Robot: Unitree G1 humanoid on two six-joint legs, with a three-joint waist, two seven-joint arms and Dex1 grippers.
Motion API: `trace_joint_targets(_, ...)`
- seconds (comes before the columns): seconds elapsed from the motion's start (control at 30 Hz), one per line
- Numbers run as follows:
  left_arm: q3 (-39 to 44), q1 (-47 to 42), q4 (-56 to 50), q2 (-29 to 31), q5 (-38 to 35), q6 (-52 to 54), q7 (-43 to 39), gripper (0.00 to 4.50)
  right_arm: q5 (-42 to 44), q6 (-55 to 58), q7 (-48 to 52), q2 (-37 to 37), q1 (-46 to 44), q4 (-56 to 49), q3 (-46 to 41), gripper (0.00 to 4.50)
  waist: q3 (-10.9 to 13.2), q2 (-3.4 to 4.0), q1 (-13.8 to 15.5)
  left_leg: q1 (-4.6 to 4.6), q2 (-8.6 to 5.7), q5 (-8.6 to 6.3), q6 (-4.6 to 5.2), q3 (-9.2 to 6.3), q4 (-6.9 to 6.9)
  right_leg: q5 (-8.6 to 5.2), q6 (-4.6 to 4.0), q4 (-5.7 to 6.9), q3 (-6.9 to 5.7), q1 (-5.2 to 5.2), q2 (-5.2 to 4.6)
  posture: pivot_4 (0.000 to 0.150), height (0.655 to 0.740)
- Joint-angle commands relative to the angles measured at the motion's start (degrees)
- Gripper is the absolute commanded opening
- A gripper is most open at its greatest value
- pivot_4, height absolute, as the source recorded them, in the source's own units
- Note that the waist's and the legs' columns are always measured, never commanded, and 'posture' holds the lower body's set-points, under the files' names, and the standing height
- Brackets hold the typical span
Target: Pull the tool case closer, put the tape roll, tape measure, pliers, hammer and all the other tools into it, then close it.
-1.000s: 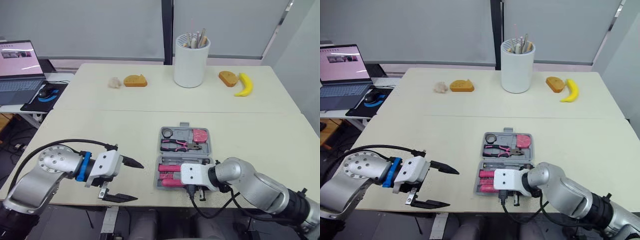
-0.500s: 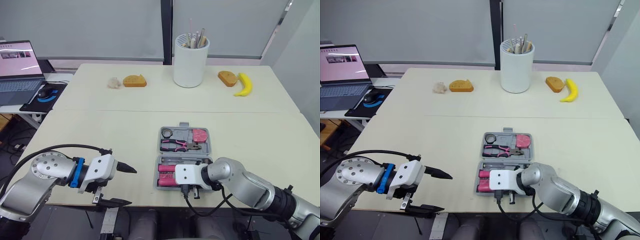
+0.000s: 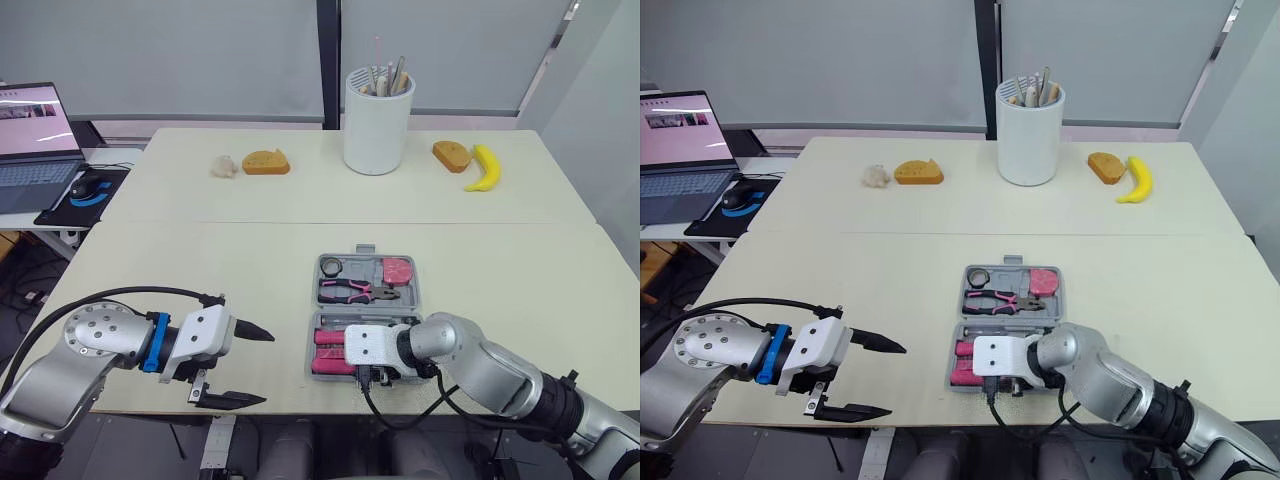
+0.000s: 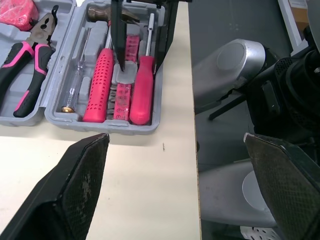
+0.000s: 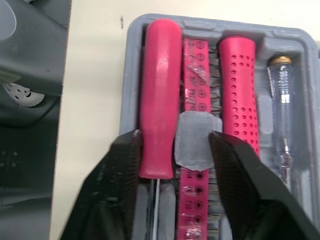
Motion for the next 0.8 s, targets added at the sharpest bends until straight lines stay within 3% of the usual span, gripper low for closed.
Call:
trace_joint_targets(0.03,-0.65,-1.28,-0.47,-0.82,0.68,-1.08,0.35,4.5,2.05,-0.25,1.07,-0.91,1.48,-3.4,-3.03,2.65,0.0,0.0,0.02,0.0,-0.01,0.0,0.0,0.0,0.0,0.0,0.0,0.0,0.0,0.0,0.0,0.15,0.74)
trace_joint_targets(0.3,-2.73,-4.49,2.6,-3.3,2.44,-3.44,-0.07,4.5,5.7,-4.55,1.49,-2.6,3.88,-5.24,-10.25,2.65,0.0,0.0,0.02,0.01,0.01,0.0,0.0,-0.02,0.01,0.0,0.01,0.0,-0.02,0.02,0.0,0.15,0.74)
trace_joint_targets(0.43,-2.9,-5.33,2.67,-3.67,2.47,-3.35,-0.06,4.5,4.87,-7.22,0.87,-3.06,5.84,-3.74,-9.86,1.93,0.0,0.0,0.01,0.0,-0.01,0.0,0.0,0.0,0.01,0.0,0.01,0.0,0.0,0.02,-0.01,0.15,0.74)
trace_joint_targets(0.67,-2.34,-4.45,2.76,-3.17,2.42,-3.93,-0.6,4.5,3.81,-8.76,0.01,-2.14,7.53,-2.29,-9.11,0.07,0.0,0.0,0.02,0.0,0.01,0.0,0.0,-0.01,0.01,0.0,0.0,0.01,-0.01,0.02,0.0,0.15,0.74)
trace_joint_targets(0.8,-2.91,-5.29,3.64,-3.39,2.85,-4.21,-0.59,4.5,2.87,-10.14,-0.18,-1.74,8.2,-0.4,-8.8,0.01,0.0,0.0,0.02,0.01,0.0,0.0,0.0,0.0,0.01,0.0,0.01,0.0,0.0,0.03,0.0,0.15,0.74)
